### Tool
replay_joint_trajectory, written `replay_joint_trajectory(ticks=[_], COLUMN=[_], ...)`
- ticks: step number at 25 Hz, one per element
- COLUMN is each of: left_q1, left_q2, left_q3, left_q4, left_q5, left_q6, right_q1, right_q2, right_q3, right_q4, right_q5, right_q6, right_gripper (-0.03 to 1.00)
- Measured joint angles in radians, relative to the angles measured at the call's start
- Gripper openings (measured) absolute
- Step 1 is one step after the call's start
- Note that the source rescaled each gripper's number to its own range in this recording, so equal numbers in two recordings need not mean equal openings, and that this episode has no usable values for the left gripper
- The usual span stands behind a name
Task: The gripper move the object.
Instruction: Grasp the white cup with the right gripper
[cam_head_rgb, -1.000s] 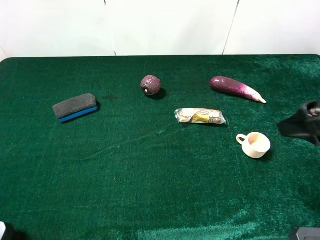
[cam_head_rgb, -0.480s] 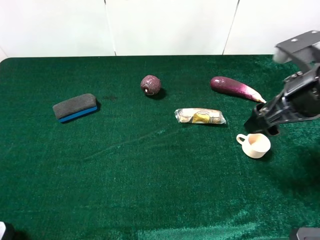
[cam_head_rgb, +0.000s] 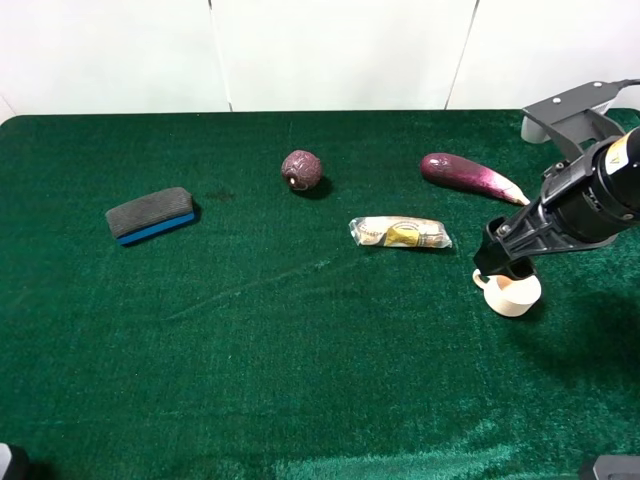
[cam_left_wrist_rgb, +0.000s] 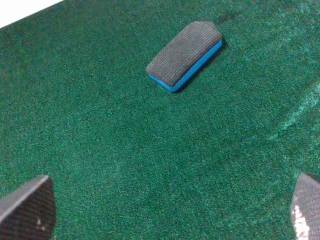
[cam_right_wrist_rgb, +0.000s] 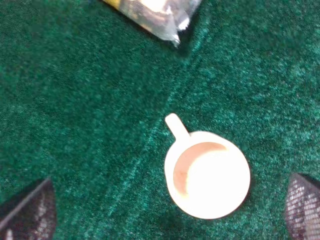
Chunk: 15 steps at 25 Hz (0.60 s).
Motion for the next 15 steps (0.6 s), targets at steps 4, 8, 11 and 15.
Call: replay_joint_trajectory(ticks=[4, 8, 11, 15], left_q1=[0.0, 0.0, 0.0, 0.0], left_q2=[0.0, 0.0, 0.0, 0.0], left_q3=[0.0, 0.0, 0.0, 0.0], left_q4=[0.0, 0.0, 0.001, 0.001], left_q5=[0.0, 0.0, 0.0, 0.0], left_q6=[0.0, 0.0, 0.0, 0.0], right_q1=[0.0, 0.0, 0.0, 0.0], right_q2=[0.01, 0.011, 0.011, 0.05], right_q3=[0.035, 0.093, 0.114, 0.119], right_q4=[-0.001, -0.003, -0.003, -0.004], right_q5=[-0.033, -0.083, -0.108, -0.125], right_q6=[0.004, 0.026, 0.037, 0.043], right_gripper=[1.0, 1.0, 1.0, 1.0])
